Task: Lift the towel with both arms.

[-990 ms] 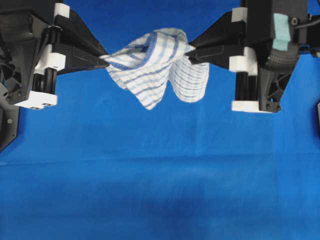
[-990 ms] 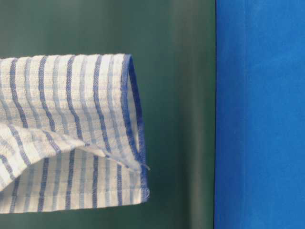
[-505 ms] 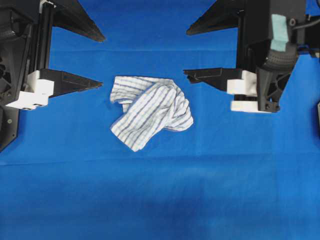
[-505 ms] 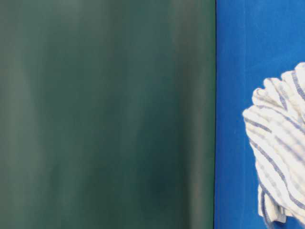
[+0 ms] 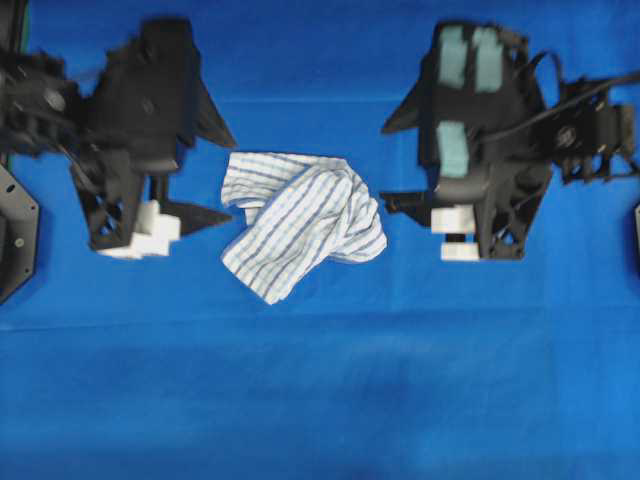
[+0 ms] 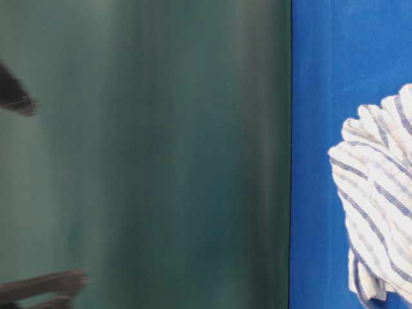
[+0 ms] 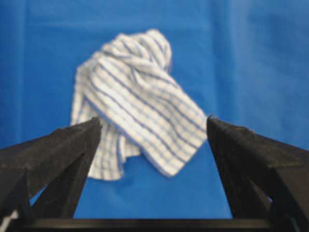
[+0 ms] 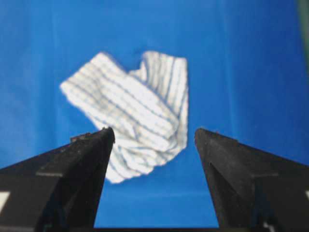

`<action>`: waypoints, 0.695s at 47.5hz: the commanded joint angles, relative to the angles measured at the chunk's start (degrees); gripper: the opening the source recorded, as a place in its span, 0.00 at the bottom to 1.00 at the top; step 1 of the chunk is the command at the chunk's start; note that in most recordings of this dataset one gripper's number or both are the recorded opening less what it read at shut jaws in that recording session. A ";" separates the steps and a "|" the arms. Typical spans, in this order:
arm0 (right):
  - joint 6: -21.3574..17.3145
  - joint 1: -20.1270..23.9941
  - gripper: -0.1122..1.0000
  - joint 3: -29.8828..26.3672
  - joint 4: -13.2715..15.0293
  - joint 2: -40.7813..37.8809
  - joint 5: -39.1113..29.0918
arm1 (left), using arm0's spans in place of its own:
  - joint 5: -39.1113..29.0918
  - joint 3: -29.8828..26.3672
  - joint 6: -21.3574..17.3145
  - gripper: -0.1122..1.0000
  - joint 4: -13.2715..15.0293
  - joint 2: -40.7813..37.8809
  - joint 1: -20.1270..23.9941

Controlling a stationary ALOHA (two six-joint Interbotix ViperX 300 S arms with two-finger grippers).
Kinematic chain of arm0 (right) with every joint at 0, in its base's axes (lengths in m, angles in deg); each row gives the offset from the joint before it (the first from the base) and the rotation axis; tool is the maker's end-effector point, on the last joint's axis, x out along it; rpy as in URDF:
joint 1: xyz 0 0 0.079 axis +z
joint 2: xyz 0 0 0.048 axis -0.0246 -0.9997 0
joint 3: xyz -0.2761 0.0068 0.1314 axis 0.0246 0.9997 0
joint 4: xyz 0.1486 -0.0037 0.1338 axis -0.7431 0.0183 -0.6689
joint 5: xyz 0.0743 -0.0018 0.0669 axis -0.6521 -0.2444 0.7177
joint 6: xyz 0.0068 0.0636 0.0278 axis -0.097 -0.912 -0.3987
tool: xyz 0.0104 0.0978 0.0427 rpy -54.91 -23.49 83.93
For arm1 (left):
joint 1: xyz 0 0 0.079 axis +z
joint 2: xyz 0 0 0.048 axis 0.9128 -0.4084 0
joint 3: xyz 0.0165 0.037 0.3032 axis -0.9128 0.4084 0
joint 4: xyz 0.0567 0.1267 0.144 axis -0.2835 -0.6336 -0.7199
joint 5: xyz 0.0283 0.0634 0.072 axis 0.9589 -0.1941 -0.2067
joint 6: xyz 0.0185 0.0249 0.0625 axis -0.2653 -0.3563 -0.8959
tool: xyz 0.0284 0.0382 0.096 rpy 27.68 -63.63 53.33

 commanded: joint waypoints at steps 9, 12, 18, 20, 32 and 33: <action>-2.81 0.18 0.71 9.58 -0.18 0.18 10.20 | 10.81 8.70 -0.18 0.92 0.09 -0.09 -1.14; -3.34 0.18 0.71 11.95 -0.18 -0.18 12.83 | 13.10 10.37 -0.18 0.92 0.09 -0.53 -1.32; -4.13 0.09 0.71 16.26 -0.18 -1.58 17.75 | 17.84 14.15 -0.26 0.92 0.09 -2.11 -1.49; -4.31 0.09 0.71 17.84 -0.18 -2.46 19.69 | 19.25 15.29 -0.26 0.92 0.09 -2.90 -1.49; -4.92 -0.88 0.71 22.76 -0.18 -8.26 28.83 | 28.04 19.78 -0.18 0.92 0.09 -9.32 -1.58; -4.92 -0.97 0.71 22.94 -0.09 -8.79 29.36 | 28.56 19.86 -0.26 0.92 0.09 -9.93 -1.58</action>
